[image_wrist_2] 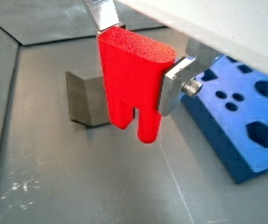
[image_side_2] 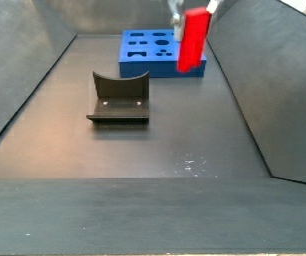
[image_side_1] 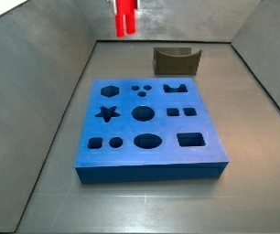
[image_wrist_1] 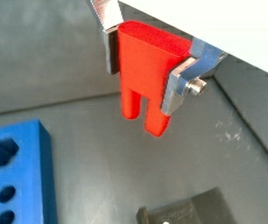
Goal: Pick up the square-circle object. Move up. Rotate the square-circle object. Move to above the board. Insert the square-circle object.
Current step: Rotate the square-circle object.
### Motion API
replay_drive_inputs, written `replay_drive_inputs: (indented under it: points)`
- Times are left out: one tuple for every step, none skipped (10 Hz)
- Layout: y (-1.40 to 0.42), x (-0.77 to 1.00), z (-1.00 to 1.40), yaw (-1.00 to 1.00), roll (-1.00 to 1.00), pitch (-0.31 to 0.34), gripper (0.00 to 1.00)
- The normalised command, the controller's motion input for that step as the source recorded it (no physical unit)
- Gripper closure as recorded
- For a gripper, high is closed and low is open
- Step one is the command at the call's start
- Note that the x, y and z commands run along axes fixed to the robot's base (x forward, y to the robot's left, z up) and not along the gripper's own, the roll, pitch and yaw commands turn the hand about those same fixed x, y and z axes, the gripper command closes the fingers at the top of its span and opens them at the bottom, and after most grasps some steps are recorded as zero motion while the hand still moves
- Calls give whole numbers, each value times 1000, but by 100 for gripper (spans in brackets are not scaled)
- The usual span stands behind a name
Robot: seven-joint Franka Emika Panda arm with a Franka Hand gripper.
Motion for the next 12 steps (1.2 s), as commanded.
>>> replay_drive_inputs:
  points:
    - [102, -188, 1000, -25, 32, 38, 100]
    - [78, -139, 826, -26, 35, 30, 100]
    - [49, -81, 579, -25, 40, 31, 100]
    - [36, -46, 393, -22, 40, 45, 100]
    - [29, -15, 212, -19, 40, 62, 100]
    - [0, 0, 0, -1000, -8, 38, 100]
    - [-7, 14, -30, -1000, -13, 38, 100]
    - [0, 15, -23, -1000, -15, 39, 100]
    - [3, 20, -15, -1000, -16, 42, 100]
    - [4, 23, -10, -1000, -16, 43, 100]
    - [7, 24, -5, -1000, -18, 49, 100]
    - [8, 25, -2, -1000, -19, 51, 100]
